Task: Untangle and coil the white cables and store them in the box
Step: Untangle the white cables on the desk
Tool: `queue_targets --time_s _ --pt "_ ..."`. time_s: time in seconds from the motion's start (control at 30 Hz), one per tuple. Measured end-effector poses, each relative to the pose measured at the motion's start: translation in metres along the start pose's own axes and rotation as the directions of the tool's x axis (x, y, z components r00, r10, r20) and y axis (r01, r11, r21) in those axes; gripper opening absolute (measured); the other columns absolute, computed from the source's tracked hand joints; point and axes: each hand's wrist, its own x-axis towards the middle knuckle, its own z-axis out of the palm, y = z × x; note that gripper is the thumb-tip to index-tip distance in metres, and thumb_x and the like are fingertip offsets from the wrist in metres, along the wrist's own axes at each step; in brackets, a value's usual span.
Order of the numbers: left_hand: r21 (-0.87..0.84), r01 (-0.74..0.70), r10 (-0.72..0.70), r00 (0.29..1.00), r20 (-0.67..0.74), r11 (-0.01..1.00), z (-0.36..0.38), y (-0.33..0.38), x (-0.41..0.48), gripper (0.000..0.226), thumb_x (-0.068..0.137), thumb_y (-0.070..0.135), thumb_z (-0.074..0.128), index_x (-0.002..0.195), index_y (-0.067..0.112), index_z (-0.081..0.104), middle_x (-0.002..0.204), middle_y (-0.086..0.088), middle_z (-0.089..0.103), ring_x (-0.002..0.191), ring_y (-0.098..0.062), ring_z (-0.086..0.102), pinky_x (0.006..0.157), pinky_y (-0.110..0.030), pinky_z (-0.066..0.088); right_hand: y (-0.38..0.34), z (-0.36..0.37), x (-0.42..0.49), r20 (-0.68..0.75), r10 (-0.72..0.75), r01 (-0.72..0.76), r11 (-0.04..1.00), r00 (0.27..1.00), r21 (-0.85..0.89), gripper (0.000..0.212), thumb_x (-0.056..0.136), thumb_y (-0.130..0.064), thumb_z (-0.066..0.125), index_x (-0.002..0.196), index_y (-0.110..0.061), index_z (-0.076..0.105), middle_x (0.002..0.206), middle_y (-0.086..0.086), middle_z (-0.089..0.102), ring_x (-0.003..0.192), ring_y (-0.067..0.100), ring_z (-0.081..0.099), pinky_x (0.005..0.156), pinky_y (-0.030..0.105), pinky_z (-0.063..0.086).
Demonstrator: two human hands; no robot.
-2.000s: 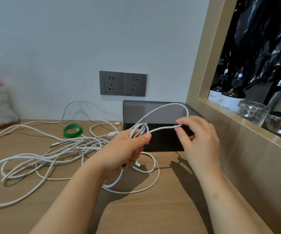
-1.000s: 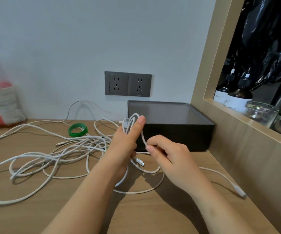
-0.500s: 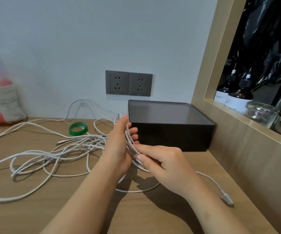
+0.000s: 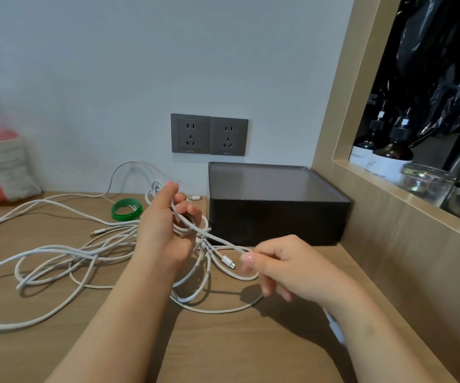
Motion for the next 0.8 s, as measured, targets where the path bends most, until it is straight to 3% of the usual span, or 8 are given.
queue_targets --time_s 0.1,0.2,0.33,0.43,0.47,0.57,0.7,0.8 --pt "-0.078 0.067 -0.064 0.997 0.048 0.995 -0.003 0.005 0.003 0.021 0.095 0.027 0.053 0.083 0.009 0.055 0.049 0.004 0.049 0.033 -0.005 0.045 0.036 -0.014 0.043 0.008 -0.008 0.002 -0.061 0.154 -0.156 0.988 0.986 -0.021 0.038 0.090 -0.045 0.051 0.069 -0.017 0.064 0.048 -0.007 0.048 0.041 0.002 0.044 0.054 0.018 0.040" --pt "-0.006 0.126 -0.125 0.988 0.094 0.992 -0.004 0.001 0.001 0.021 0.093 0.028 0.054 0.083 0.009 0.056 0.052 0.004 0.050 0.033 -0.004 0.045 0.034 -0.013 0.042 0.015 -0.004 0.008 -0.151 0.198 -0.212 0.974 0.969 -0.082 0.041 0.087 -0.048 0.055 0.064 -0.015 0.057 0.052 -0.005 0.043 0.051 0.004 0.044 0.055 0.019 0.037" --pt "0.275 0.159 -0.196 0.974 0.114 0.948 -0.003 -0.005 -0.002 0.029 0.092 0.027 0.057 0.068 0.013 0.049 0.050 0.004 0.040 0.034 -0.004 0.035 0.032 -0.011 0.033 0.018 0.000 0.012 -0.247 0.211 -0.239 0.967 0.946 -0.092 0.039 0.088 -0.044 0.057 0.064 -0.013 0.050 0.059 0.001 0.043 0.058 0.009 0.046 0.056 0.019 0.037" --pt "0.474 0.003 -0.100 0.979 0.179 0.881 -0.003 -0.010 -0.005 0.018 0.090 0.020 0.060 0.077 0.013 0.050 0.050 0.004 0.037 0.036 -0.003 0.029 0.032 -0.013 0.027 0.016 0.001 0.012 -0.282 0.213 -0.231 0.972 0.935 -0.032 0.032 0.091 -0.037 0.056 0.069 -0.014 0.054 0.065 0.001 0.049 0.064 0.010 0.052 0.060 0.017 0.041" --pt "0.543 -0.062 -0.069 0.974 0.217 0.837 -0.002 -0.013 -0.007 0.010 0.088 0.016 0.061 0.086 0.011 0.053 0.051 0.004 0.037 0.037 -0.004 0.029 0.033 -0.014 0.027 0.015 0.002 0.013 -0.278 0.215 -0.224 0.974 0.936 -0.001 0.029 0.092 -0.034 0.055 0.072 -0.014 0.057 0.066 0.001 0.051 0.065 0.010 0.053 0.061 0.017 0.042" --pt "0.766 -0.237 -0.005 0.954 0.299 0.598 -0.006 -0.018 -0.007 0.029 0.083 0.013 0.068 0.107 0.004 0.054 0.061 -0.002 0.037 0.046 -0.010 0.034 0.040 -0.021 0.031 0.013 0.004 0.015 -0.252 0.233 -0.205 0.970 0.939 0.132 0.024 0.095 -0.027 0.050 0.079 -0.014 0.062 0.056 -0.002 0.052 0.052 0.005 0.050 0.056 0.015 0.042" --pt "0.872 -0.382 -0.014 0.914 0.406 0.306 -0.006 -0.023 -0.009 0.030 0.077 0.021 0.076 0.101 0.017 0.058 0.071 0.000 0.049 0.055 -0.010 0.044 0.048 -0.020 0.036 0.008 0.000 0.014 -0.265 0.229 -0.116 0.916 0.937 0.384 0.022 0.096 -0.020 0.049 0.082 -0.013 0.064 0.048 -0.003 0.050 0.034 0.002 0.042 0.037 0.011 0.031" --pt "0.887 -0.418 -0.094 0.892 0.441 0.199 -0.006 -0.026 -0.011 0.029 0.075 0.022 0.078 0.092 0.021 0.056 0.070 0.006 0.052 0.052 -0.002 0.047 0.047 -0.013 0.037 0.007 -0.002 0.013 -0.299 0.197 -0.042 0.890 0.934 0.454 0.019 0.096 -0.020 0.049 0.086 -0.014 0.063 0.050 -0.002 0.050 0.034 0.003 0.039 0.037 0.014 0.031"
